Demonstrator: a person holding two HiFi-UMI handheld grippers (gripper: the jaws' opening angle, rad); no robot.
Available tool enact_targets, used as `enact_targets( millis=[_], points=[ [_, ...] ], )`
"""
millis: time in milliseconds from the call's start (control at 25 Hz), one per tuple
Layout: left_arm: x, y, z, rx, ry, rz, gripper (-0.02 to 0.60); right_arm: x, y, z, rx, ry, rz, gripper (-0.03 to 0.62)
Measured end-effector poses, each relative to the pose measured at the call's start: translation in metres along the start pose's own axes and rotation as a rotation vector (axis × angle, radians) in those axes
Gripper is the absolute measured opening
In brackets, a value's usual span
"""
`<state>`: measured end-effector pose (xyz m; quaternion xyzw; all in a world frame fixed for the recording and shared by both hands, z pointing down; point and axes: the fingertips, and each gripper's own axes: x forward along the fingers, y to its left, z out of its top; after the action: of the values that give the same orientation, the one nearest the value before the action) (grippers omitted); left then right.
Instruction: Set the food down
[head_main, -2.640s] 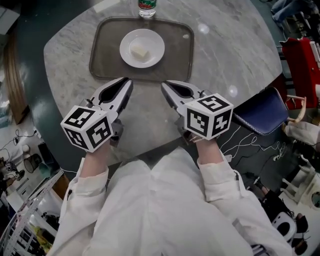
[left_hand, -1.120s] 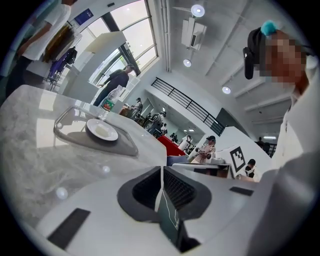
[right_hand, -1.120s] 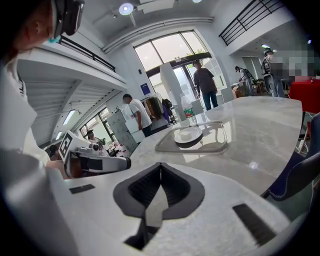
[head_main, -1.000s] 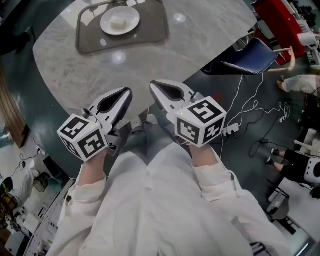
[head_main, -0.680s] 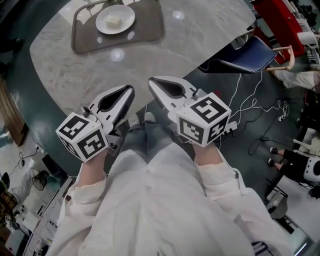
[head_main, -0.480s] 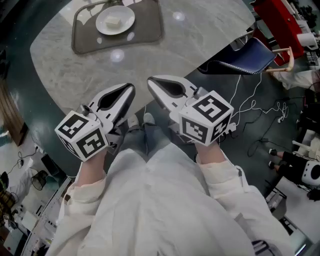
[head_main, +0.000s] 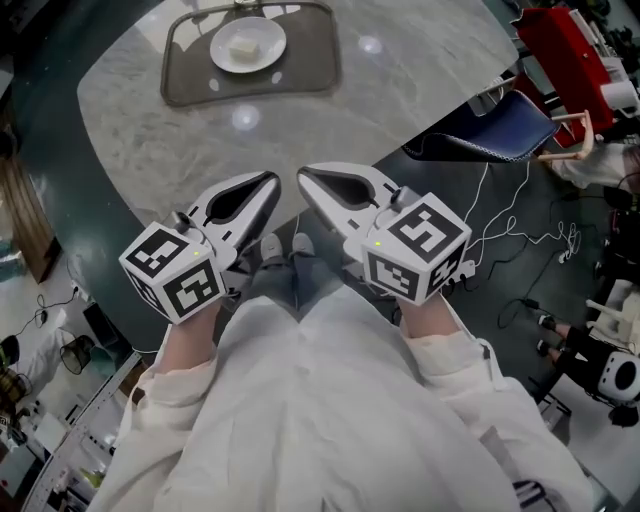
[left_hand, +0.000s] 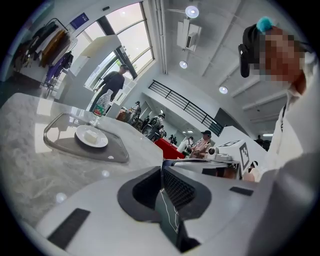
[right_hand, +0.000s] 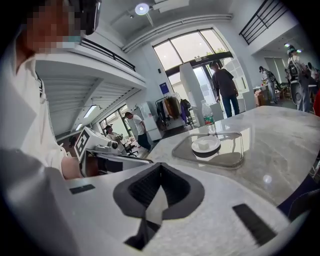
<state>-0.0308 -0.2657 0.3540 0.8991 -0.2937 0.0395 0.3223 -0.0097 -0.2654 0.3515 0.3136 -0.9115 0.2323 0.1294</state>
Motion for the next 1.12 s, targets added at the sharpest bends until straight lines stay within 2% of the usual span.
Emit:
enact_targets(
  millis=[240,640,1120],
  points=[
    [-0.004,-0.003,-0.003,-0.001,-0.012,-0.003,0.028,0.003,0.011,-0.005,-0.002,0.011,0.029,0.002],
    [-0.002,-0.007,-0.005,-0.01,-0.005,0.009,0.028,0.003,0.007,0.008,-0.068,0.025,0.079,0.002],
    [0.004,-0.014,-0.008,0.007,0.019,0.002,0.028,-0.009,0.007,0.004,-0.153,0.101,0.124,0.002]
  ],
)
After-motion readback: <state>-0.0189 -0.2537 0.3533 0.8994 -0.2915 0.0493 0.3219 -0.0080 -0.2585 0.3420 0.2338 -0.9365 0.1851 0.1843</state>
